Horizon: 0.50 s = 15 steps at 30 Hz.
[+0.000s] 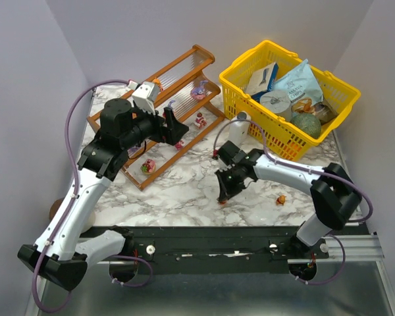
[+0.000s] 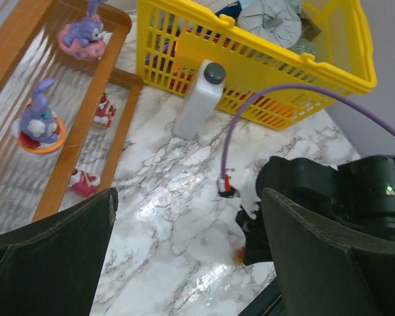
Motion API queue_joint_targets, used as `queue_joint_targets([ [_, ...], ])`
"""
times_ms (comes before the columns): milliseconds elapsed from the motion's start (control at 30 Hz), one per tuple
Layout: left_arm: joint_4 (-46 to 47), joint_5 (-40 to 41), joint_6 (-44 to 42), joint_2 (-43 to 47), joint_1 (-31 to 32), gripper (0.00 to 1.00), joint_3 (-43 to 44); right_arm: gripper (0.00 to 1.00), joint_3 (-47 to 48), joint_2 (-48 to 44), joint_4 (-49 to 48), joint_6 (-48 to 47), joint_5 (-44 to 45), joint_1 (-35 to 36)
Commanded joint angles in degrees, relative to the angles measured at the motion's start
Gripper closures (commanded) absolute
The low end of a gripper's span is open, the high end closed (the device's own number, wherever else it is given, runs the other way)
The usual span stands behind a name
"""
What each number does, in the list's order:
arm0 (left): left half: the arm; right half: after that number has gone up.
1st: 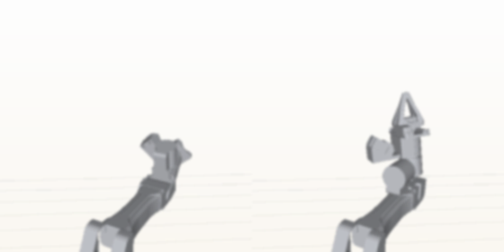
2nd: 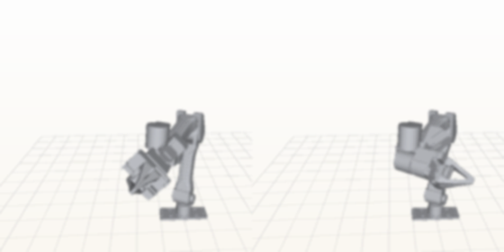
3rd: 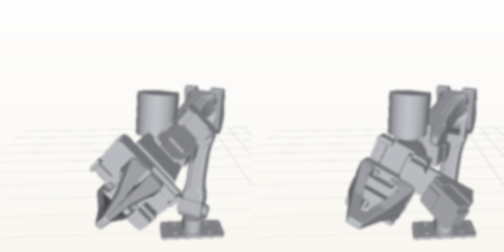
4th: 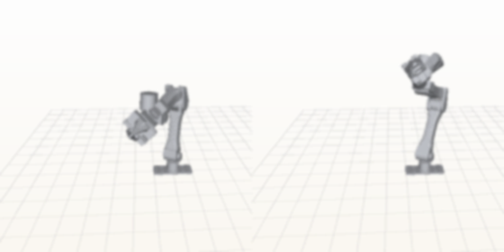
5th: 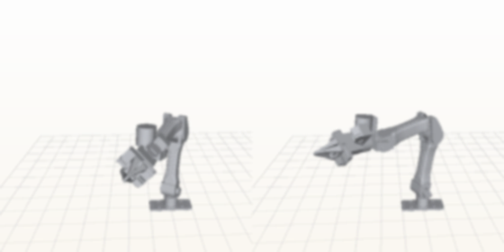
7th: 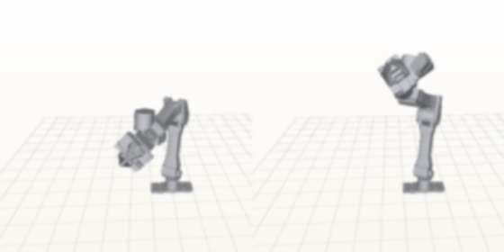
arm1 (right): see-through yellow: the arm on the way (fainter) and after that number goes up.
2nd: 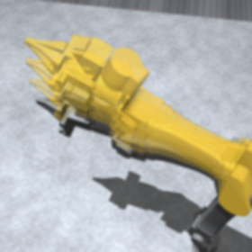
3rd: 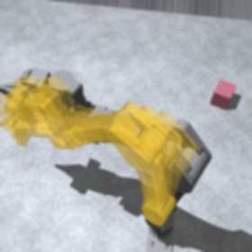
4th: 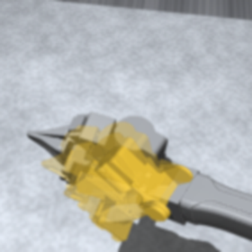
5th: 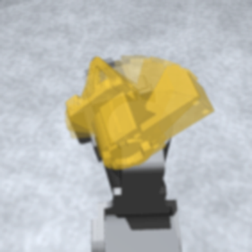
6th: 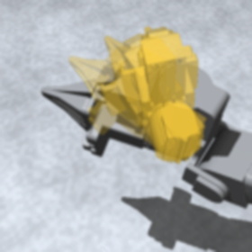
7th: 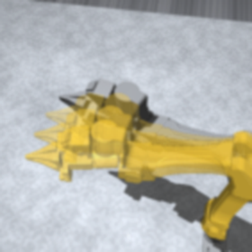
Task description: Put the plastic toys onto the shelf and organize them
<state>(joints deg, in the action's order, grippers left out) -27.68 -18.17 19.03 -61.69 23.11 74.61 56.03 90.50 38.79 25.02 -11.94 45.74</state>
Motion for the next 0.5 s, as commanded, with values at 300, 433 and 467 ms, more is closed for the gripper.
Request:
queue_joint_targets([
  [300,2.02,-4.77,-4.17,6.85,0.79,0.01,-7.11,0.98,23.59,20.06,11.57,-30.11,6.40,1.64],
  [433,1.67,-4.68,-4.52,7.20,0.79,0.01,-7.81,0.92,26.23,21.91,12.89,-31.25,8.78,2.25],
  [467,1.58,-4.59,-4.70,7.03,0.88,0.01,-7.90,0.83,26.50,22.00,13.07,-31.34,8.95,2.43],
])
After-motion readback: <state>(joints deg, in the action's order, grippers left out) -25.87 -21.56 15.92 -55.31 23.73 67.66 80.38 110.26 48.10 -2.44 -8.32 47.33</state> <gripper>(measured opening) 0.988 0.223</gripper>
